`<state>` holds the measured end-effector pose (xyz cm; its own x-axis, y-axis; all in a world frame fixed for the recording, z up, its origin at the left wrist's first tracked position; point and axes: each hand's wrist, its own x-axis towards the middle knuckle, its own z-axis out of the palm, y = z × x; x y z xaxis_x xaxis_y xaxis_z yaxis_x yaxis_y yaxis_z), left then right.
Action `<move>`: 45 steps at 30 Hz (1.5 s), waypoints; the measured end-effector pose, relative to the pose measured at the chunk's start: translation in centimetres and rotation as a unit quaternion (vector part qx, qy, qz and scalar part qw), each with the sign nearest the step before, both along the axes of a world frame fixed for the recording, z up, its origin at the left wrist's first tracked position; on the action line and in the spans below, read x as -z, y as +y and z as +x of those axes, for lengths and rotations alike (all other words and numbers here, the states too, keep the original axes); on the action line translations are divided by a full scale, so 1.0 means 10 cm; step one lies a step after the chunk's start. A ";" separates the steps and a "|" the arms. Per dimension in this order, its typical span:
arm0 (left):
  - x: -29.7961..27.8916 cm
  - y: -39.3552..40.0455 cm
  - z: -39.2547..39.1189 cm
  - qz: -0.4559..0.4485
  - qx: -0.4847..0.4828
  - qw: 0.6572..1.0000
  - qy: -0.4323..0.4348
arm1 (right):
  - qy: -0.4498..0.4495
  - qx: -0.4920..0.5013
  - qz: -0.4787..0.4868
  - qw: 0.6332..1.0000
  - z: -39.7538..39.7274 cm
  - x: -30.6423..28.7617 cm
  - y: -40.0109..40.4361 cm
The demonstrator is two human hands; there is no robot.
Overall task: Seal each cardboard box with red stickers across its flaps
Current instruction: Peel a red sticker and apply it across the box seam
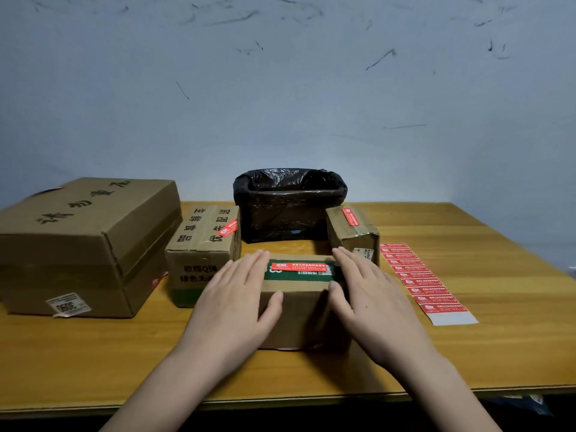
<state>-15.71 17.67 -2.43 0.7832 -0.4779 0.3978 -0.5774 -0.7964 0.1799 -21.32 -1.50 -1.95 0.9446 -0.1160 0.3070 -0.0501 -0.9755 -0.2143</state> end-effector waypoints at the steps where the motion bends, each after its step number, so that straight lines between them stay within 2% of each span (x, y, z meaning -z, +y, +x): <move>1: 0.01 0.02 0.00 -0.020 0.009 1.000 0.011 | 0.002 -0.007 0.013 1.000 -0.01 -0.01 -0.03; 5: 0.10 0.08 0.04 -0.099 0.055 0.990 0.083 | 0.049 -0.051 0.083 0.994 -0.01 -0.03 -0.15; 7: 0.17 0.09 0.08 -0.130 0.076 0.984 0.094 | 0.054 -0.079 0.158 0.983 0.03 0.00 -0.21; 11: 0.27 0.11 0.18 -0.183 0.112 0.969 0.119 | 0.030 -0.134 0.356 0.924 0.14 0.17 -0.33; 16: 0.34 0.08 0.24 -0.236 0.131 0.948 0.169 | 0.029 -0.158 0.438 0.884 0.21 0.33 -0.43; 19: 0.36 0.06 0.25 -0.245 0.137 0.944 0.174 | 0.026 -0.164 0.455 0.875 0.24 0.35 -0.45; 25: 0.38 0.09 0.29 -0.254 0.141 0.944 0.159 | 0.012 -0.172 0.426 0.888 0.26 0.39 -0.47; 31: 0.37 0.11 0.28 -0.310 0.154 0.922 0.177 | -0.033 -0.161 0.443 0.881 0.27 0.42 -0.45; 34: 0.36 0.13 0.31 -0.350 0.173 0.895 0.217 | -0.044 -0.169 0.477 0.861 0.27 0.33 -0.44; 40: 0.23 0.10 0.42 -0.389 0.147 0.859 0.298 | -0.043 -0.161 0.498 0.851 0.31 0.21 -0.49; 45: 0.09 -0.01 0.39 -0.470 0.092 0.795 0.372 | -0.018 -0.164 0.497 0.852 0.36 0.18 -0.58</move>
<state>-11.84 17.57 -3.29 0.9197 -0.3778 0.1066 -0.1244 -0.0230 0.9920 -17.73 -7.28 -3.77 0.9681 -0.0677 0.2411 0.2148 -0.2709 -0.9383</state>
